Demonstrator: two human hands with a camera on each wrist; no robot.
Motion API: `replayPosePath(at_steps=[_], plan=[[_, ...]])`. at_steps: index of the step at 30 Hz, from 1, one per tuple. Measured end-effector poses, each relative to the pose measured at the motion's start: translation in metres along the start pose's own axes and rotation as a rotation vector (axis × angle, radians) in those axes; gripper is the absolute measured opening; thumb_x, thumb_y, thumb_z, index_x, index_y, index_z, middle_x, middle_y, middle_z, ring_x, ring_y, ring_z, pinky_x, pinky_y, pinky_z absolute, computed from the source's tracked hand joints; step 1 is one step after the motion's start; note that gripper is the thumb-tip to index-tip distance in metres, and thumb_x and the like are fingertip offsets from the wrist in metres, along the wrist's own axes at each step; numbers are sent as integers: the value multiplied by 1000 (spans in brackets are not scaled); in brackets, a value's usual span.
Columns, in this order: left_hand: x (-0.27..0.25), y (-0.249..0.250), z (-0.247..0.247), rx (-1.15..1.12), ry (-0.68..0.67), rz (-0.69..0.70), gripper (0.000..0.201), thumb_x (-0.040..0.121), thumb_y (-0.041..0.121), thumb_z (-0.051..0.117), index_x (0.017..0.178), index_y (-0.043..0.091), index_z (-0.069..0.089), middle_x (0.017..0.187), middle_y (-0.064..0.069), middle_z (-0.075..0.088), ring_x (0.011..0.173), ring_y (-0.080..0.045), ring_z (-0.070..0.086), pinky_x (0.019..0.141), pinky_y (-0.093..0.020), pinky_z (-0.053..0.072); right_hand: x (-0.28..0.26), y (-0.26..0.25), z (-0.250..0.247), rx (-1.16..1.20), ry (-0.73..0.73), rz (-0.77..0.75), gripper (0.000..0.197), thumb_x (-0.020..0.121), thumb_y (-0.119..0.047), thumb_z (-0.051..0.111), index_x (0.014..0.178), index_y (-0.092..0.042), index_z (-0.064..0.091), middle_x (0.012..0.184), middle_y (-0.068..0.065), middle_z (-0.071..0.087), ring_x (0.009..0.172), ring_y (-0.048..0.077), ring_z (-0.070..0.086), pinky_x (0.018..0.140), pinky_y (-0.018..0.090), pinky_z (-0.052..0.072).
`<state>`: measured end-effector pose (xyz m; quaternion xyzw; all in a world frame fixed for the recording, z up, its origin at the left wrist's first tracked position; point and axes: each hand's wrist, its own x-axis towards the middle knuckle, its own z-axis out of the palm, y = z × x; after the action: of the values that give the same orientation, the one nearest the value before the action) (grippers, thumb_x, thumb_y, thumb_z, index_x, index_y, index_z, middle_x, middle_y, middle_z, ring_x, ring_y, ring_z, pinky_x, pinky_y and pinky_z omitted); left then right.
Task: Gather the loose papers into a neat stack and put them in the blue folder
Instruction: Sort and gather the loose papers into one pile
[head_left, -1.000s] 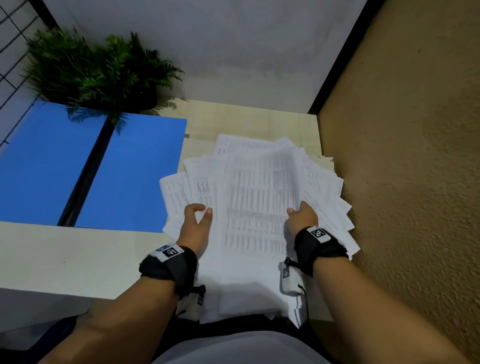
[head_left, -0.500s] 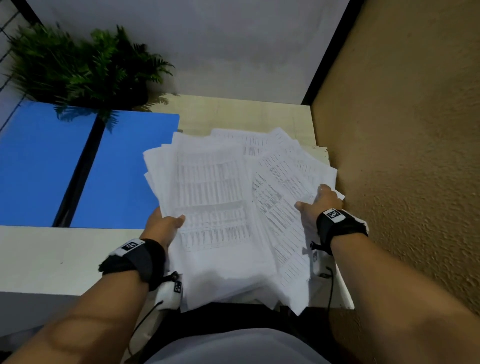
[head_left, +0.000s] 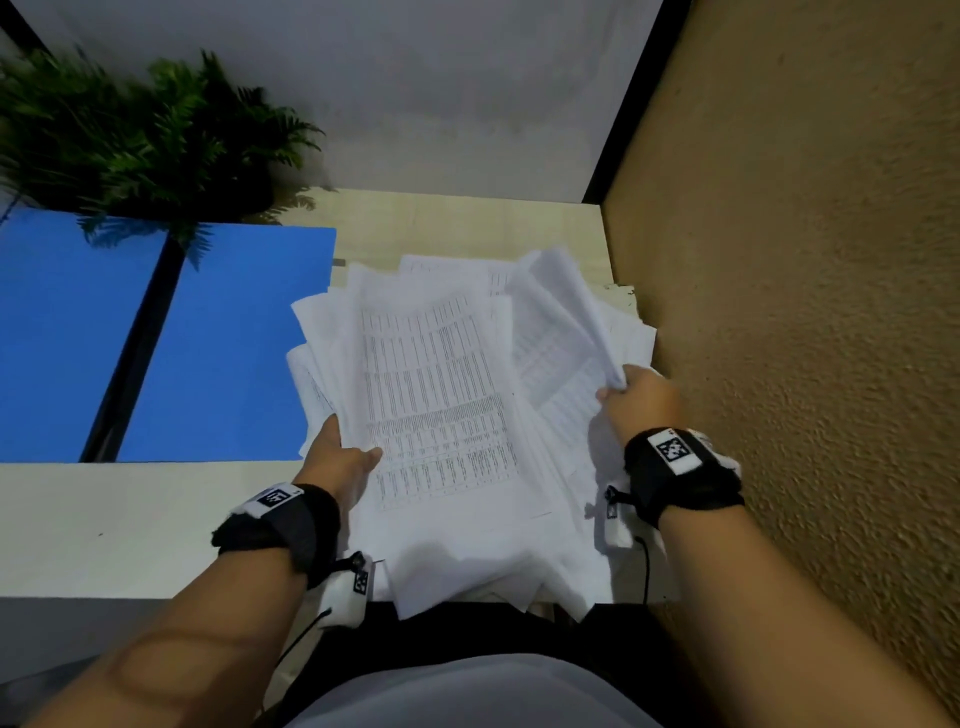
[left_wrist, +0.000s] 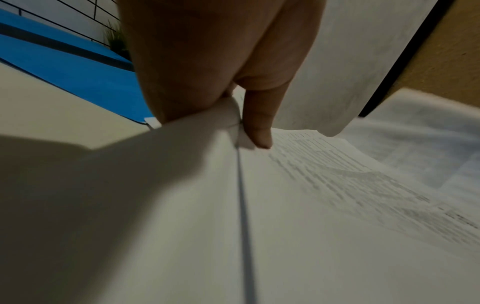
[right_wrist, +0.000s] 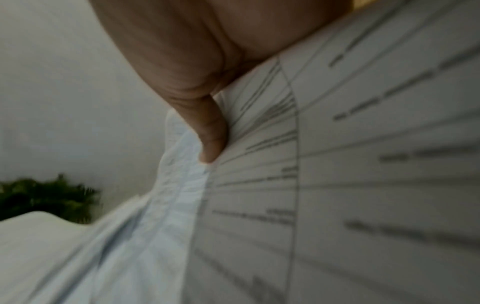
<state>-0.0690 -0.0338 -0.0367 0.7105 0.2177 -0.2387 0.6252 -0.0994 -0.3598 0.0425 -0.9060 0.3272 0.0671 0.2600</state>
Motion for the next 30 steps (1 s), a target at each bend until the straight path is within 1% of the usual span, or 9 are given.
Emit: replayPosePath(at_steps=[4,7,12,14,17,19,22,25,30], plan=[[-9,1,6,-7,-12,61,56,92,-9,54,142,15,42,126,-6,59,116,-27,56,96,-37,44,-18,-21,-65,-32,474,-156,19,92,-19,54,94,-3,63,87,27,65,81,40,64,64,33,39],[-10,-2,13,5,-31,53,56,91,-8,55,140,16,44,128,-5,60,117,-27,58,100,-40,45,-25,-33,-99,206,672,-231,22,89,-26,56,88,-5,61,82,21,67,77,34,64,67,38,47],[-6,-7,20,43,-107,0,59,85,-6,66,137,14,48,129,-8,63,121,-30,60,105,-45,46,-19,-36,-45,772,309,-44,10,79,-26,69,80,-17,65,68,-6,66,69,15,63,67,36,58],[-4,-8,21,39,-120,-2,54,86,8,71,134,14,49,132,-7,63,121,-28,59,104,-43,46,-24,-29,-2,675,115,72,16,87,-25,65,97,-13,65,87,0,70,84,22,66,74,31,56],[1,-11,20,127,-56,-42,95,77,70,60,152,21,28,158,4,35,144,-23,36,117,-48,30,-30,-13,56,299,-10,98,38,94,-27,56,123,-3,54,123,15,56,114,34,56,95,41,49],[2,-12,21,98,-43,-54,108,71,80,57,156,26,18,162,11,25,149,-17,26,120,-47,24,-34,-7,81,5,-54,28,38,95,-28,51,125,-5,49,129,15,46,120,33,46,93,41,44],[3,-18,25,118,-132,39,93,76,47,76,152,25,28,151,5,45,139,-21,43,115,-49,36,-45,-8,100,-221,-120,-75,38,96,-36,49,129,-17,49,136,9,38,124,27,37,92,38,38],[8,-25,28,109,-142,76,72,80,15,70,145,23,40,140,-3,56,132,-28,51,111,-52,40,-44,-4,97,-180,-155,-112,48,92,-50,50,129,-19,49,136,7,37,125,26,35,96,39,36],[14,5,25,-32,-39,84,48,89,4,63,135,13,52,129,-8,62,120,-29,58,109,-46,42,-31,23,71,196,182,205,50,80,-40,72,120,-19,52,130,11,47,121,30,40,97,47,37]])
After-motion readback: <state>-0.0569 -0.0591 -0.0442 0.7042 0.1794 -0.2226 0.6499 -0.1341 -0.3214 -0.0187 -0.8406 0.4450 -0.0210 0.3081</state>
